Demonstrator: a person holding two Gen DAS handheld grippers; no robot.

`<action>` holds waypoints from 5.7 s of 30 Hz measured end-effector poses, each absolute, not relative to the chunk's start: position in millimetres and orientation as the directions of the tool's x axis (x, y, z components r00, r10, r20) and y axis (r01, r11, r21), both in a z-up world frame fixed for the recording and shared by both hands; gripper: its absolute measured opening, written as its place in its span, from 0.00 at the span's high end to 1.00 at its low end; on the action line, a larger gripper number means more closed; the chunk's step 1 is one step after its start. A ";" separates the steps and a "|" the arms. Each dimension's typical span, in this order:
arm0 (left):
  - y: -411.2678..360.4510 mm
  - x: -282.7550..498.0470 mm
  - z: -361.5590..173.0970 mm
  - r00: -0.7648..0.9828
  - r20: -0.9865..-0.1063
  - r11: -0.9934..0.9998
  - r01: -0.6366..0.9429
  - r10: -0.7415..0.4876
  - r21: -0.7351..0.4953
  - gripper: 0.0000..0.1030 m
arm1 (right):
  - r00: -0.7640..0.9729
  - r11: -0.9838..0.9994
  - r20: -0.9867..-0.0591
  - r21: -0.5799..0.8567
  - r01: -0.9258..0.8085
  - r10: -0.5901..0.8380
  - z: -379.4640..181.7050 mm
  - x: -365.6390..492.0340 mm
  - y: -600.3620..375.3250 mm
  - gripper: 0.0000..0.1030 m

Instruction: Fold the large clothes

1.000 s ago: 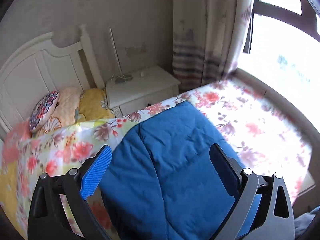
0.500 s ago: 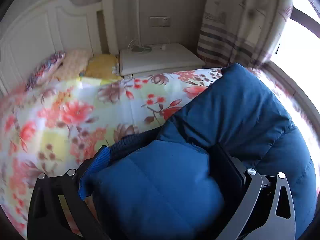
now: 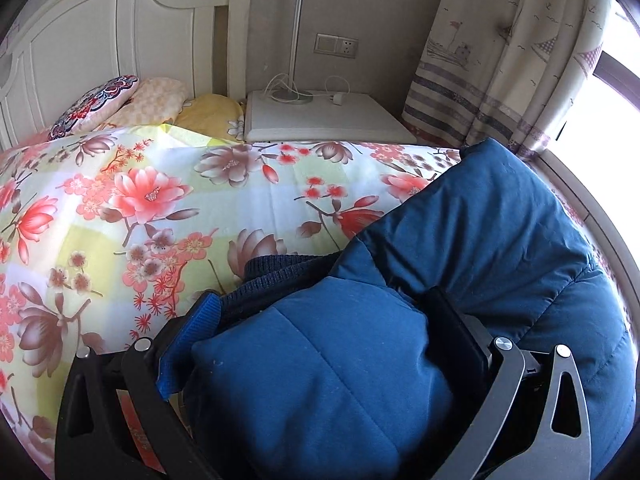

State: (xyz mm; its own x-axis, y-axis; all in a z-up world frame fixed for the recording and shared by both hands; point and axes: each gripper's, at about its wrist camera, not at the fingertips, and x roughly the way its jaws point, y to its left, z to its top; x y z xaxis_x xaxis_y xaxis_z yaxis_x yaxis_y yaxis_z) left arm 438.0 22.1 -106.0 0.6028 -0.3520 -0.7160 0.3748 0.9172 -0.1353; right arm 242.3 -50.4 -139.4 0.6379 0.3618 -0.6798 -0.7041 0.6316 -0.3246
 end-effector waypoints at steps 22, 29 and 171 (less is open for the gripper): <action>12.4 276.0 -76.1 0.776 -0.608 0.978 0.208 -0.166 -0.001 0.04 | 0.695 0.908 -0.595 0.170 -0.382 0.404 -30.0 419.5 -307.7 0.61; 27.4 284.3 -91.4 0.723 -0.650 0.970 0.215 -0.234 -0.110 0.04 | 0.540 0.921 -0.797 0.050 -0.387 0.271 -99.2 511.4 -235.7 0.62; -97.6 200.4 14.6 0.906 -0.423 0.993 0.078 -0.032 0.091 0.04 | 0.933 0.996 -0.349 -0.025 0.089 -0.092 -4.1 150.7 -324.1 0.02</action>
State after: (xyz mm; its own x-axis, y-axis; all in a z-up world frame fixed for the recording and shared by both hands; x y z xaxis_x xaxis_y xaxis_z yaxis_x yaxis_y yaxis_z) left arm 200.4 -97.6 14.6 0.9056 -0.0324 -0.4229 0.0780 0.9928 0.0910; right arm 150.7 -324.1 -4.1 0.9326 -0.0920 -0.3489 0.0890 0.9957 -0.0246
